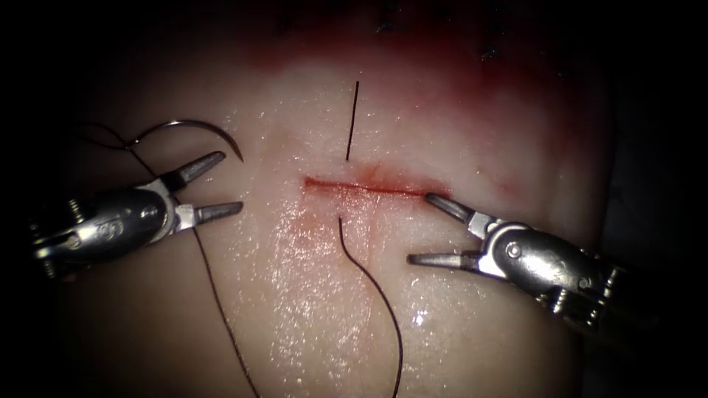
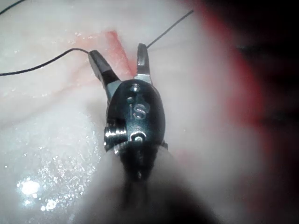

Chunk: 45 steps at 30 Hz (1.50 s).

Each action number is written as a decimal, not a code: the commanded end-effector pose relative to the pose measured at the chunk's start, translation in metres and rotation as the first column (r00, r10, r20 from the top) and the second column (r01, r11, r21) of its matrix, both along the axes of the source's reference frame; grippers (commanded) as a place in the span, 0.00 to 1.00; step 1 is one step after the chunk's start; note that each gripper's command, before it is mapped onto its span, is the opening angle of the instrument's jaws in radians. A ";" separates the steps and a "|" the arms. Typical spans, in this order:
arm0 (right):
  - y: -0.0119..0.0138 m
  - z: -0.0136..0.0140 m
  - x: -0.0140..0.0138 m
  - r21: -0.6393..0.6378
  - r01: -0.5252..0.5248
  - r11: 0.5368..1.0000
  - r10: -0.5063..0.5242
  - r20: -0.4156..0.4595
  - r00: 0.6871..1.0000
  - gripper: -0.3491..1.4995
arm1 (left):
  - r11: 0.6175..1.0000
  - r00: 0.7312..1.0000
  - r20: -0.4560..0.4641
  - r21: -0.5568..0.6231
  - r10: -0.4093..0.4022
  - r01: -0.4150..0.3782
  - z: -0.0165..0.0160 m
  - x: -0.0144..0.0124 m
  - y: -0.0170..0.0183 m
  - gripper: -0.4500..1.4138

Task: Wound Closure
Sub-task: Set needle out of the way with left gripper, then grab suture with left jaws

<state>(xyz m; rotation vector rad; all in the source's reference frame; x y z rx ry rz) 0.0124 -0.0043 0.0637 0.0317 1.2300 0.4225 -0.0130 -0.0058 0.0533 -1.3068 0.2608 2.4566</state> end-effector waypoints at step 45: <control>0.0009 0.0019 -0.0024 -0.008 0.017 1.000 -0.017 -0.014 1.000 0.76 | 0.549 0.846 -0.215 -0.678 0.488 -0.488 -0.0004 -0.0156 -0.0121 0.64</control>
